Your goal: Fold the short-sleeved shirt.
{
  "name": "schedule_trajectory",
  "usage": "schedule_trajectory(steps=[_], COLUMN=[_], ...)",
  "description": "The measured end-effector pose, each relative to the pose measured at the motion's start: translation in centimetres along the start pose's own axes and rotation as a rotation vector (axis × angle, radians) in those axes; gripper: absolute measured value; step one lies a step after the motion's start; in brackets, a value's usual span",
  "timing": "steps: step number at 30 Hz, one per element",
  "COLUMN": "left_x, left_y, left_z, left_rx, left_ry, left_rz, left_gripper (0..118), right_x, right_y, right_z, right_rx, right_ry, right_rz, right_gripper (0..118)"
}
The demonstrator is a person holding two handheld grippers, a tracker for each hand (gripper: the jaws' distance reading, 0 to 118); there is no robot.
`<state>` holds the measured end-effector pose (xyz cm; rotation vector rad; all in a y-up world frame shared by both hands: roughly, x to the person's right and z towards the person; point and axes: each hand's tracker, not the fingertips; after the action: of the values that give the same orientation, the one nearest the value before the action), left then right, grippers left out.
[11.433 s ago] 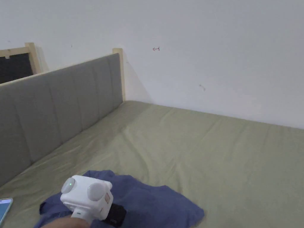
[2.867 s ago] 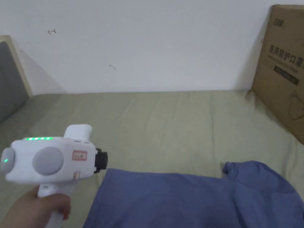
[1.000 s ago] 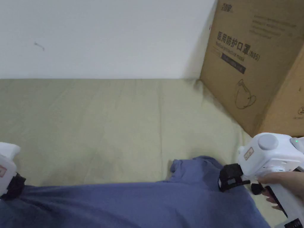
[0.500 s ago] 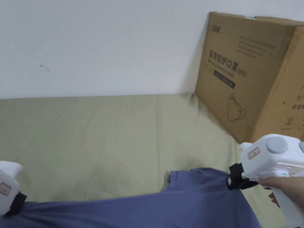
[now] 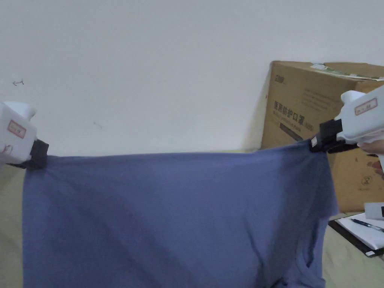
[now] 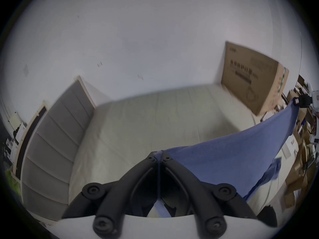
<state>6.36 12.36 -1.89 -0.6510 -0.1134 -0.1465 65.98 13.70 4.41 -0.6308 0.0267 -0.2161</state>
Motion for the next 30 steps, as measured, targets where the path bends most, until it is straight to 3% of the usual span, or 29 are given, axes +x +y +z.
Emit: schedule_trajectory(steps=[8,12,16,18,23,26,30], left_x=[-1.2,-2.2,-1.9,-2.0,-1.1,0.7,3.7], left_y=[8.4,11.1,11.6,11.5,7.0,0.5,-11.4], left_z=[4.0,4.3,3.3,1.6,-4.8,-10.4,-17.0], left_rx=[0.261,0.400,0.526,0.500,0.383,0.252,0.000], left_ry=[0.122,0.151,0.195,0.193,0.163,0.151,0.084], left_rz=[0.068,0.170,0.188,0.180,0.140,0.111,0.174], left_gripper=[0,0,0,0,0,0,0], right_x=[-5.4,-7.7,-9.2,-9.3,-7.9,-5.5,-3.4], right_y=[9.8,13.6,15.3,14.9,9.7,2.5,-10.5], right_z=[3.7,4.3,3.0,1.7,-4.8,-11.0,-18.7], right_rx=[0.310,0.454,0.520,0.532,0.488,0.357,0.082], right_ry=[-0.069,-0.086,-0.137,-0.141,-0.151,-0.074,-0.131], right_rz=[0.093,0.121,0.163,0.154,0.160,0.105,0.061], right_gripper=[1,1,1,1,1,1,1])
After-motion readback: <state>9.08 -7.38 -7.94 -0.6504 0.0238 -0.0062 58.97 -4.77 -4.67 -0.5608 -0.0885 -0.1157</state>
